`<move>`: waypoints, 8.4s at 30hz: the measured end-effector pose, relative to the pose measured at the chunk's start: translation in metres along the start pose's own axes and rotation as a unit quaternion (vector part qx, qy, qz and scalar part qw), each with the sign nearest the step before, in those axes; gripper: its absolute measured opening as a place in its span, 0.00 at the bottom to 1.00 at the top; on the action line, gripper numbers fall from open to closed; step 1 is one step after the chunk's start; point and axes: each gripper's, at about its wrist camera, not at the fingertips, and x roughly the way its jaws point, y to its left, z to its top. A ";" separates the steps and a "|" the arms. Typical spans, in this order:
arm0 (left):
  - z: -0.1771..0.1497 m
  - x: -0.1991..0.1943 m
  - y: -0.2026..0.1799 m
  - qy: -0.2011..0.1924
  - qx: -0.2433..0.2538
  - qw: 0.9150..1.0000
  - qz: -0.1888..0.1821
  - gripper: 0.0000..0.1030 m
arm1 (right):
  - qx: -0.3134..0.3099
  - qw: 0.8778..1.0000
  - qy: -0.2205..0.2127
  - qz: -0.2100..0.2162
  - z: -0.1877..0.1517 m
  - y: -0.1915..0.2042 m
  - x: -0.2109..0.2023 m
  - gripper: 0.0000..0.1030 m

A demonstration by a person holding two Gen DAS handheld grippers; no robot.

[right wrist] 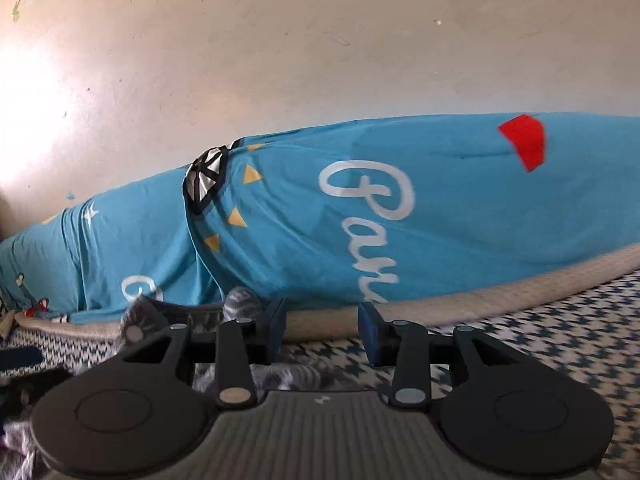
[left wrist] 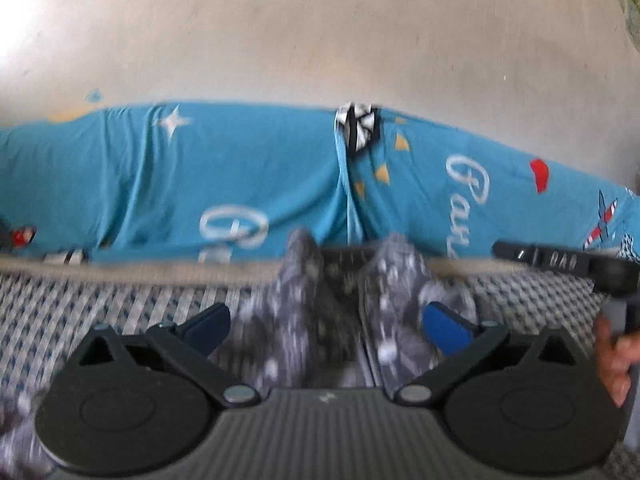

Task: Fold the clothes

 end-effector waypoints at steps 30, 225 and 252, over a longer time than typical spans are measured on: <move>-0.063 -0.078 -0.006 0.048 -0.074 0.996 -0.035 1.00 | -0.093 0.977 0.177 -0.068 -0.074 -0.079 -0.125 0.41; -0.210 -0.153 -0.014 0.039 0.024 0.998 0.035 1.00 | 0.008 0.992 0.121 -0.014 -0.162 -0.005 -0.210 0.42; -0.228 -0.190 -0.029 0.036 0.012 0.999 -0.001 1.00 | 0.049 0.991 0.104 0.067 -0.176 0.010 -0.286 0.43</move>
